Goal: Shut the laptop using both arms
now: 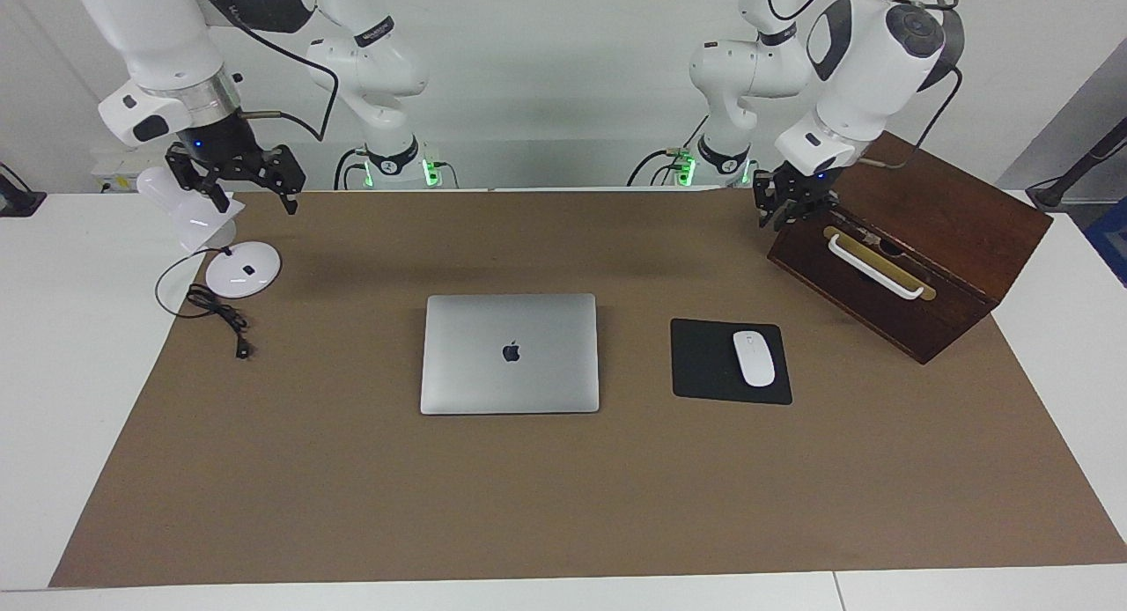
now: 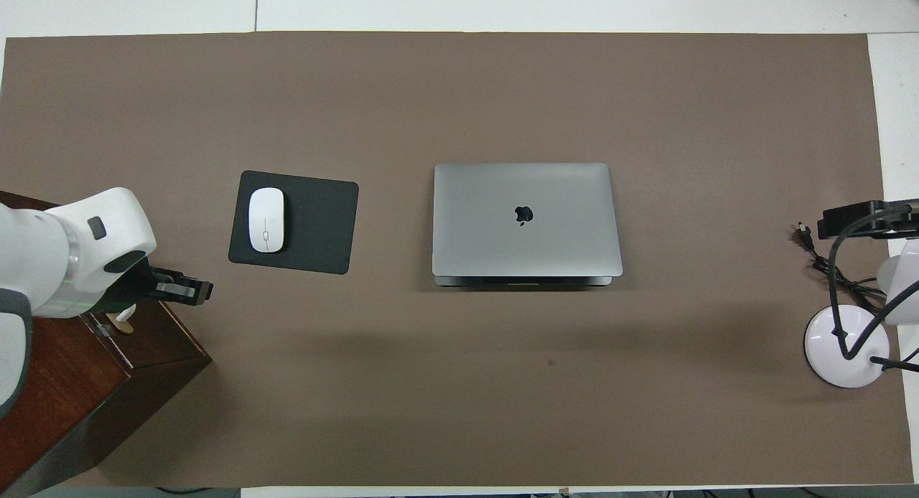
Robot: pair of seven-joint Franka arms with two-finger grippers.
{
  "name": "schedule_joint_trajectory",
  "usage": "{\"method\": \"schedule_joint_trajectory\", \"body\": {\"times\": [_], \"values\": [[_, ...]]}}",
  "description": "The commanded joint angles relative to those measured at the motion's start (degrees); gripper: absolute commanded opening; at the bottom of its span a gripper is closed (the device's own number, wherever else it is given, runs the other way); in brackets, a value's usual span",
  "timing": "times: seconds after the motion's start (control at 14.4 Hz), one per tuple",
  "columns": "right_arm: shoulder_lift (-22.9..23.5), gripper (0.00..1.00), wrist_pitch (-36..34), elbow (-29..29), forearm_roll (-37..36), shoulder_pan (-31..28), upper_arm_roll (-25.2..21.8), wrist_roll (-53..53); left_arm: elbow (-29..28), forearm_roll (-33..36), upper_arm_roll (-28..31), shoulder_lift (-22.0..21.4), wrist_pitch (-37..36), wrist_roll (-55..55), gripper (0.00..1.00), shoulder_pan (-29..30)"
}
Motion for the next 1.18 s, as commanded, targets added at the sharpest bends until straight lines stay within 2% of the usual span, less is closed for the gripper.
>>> {"method": "schedule_joint_trajectory", "body": {"times": [0.0,0.35,0.62,0.76,1.11], "values": [[-1.3,1.00,0.8,-1.5,-0.5,-0.3,0.3,-1.0,2.2,2.0,-0.7,-0.4,-1.8,0.3,1.00,3.2],[-1.3,1.00,0.9,-1.5,0.0,-0.2,0.4,-0.7,4.2,2.4,-0.8,-0.2,-0.4,-0.4,1.00,9.8],[-1.3,1.00,0.7,-1.5,1.7,0.0,0.8,-1.2,6.0,2.5,-0.8,0.7,0.7,-2.1,1.00,11.5],[-1.3,1.00,0.4,-1.4,3.7,0.0,1.0,-1.6,9.5,2.5,-0.8,2.7,0.7,-2.4,1.00,11.6],[-1.7,1.00,0.0,-1.4,6.2,2.7,1.5,-3.0,21.3,2.3,-0.7,8.6,-5.4,-2.5,1.00,11.7]]}}
